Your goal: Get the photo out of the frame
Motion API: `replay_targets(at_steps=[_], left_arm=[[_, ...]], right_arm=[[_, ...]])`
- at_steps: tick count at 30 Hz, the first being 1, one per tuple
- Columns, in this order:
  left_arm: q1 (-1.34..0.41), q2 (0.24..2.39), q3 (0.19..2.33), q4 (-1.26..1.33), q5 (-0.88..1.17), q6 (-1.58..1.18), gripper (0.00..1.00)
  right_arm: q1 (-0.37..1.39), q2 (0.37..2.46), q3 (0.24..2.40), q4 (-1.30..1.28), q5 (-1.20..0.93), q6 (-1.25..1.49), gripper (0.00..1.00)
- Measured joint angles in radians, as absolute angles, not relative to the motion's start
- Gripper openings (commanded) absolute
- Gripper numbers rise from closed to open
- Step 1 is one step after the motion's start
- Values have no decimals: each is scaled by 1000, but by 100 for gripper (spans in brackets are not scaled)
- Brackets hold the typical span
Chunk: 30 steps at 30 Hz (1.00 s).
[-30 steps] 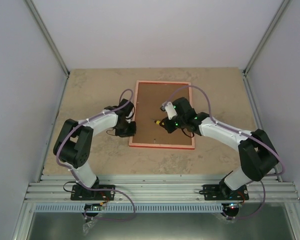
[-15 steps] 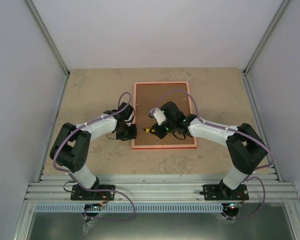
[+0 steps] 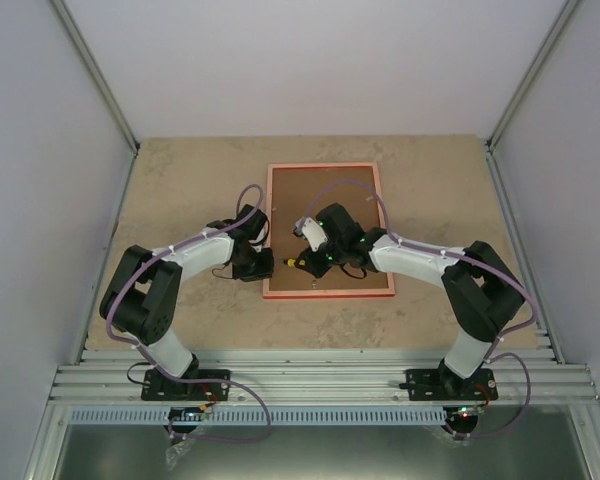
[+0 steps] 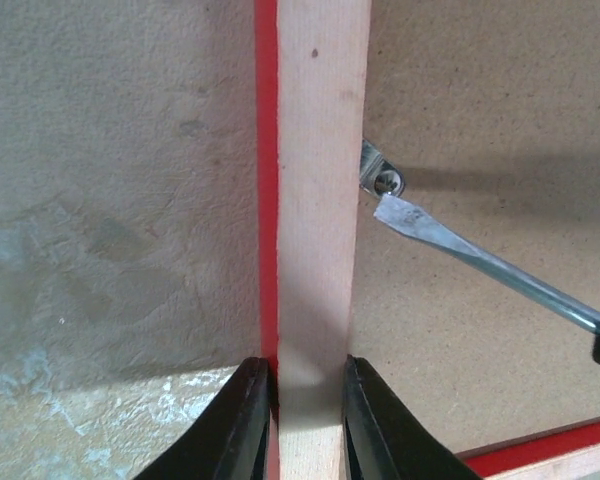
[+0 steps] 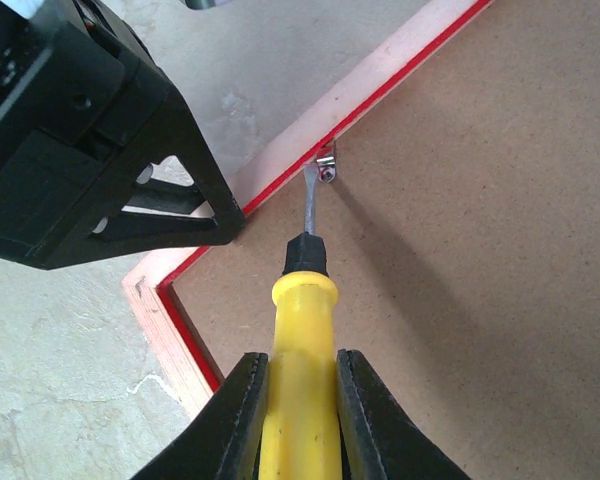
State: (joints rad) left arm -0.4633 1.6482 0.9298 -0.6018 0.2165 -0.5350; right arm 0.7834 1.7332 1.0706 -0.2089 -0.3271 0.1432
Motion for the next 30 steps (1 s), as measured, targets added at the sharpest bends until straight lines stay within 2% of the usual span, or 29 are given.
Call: replay_targets(at_steps=[30], left_arm=[[-463,1646,924,-596,222,-530,19]], right_arm=[[803,1761,1092,-201,-256,182,1]])
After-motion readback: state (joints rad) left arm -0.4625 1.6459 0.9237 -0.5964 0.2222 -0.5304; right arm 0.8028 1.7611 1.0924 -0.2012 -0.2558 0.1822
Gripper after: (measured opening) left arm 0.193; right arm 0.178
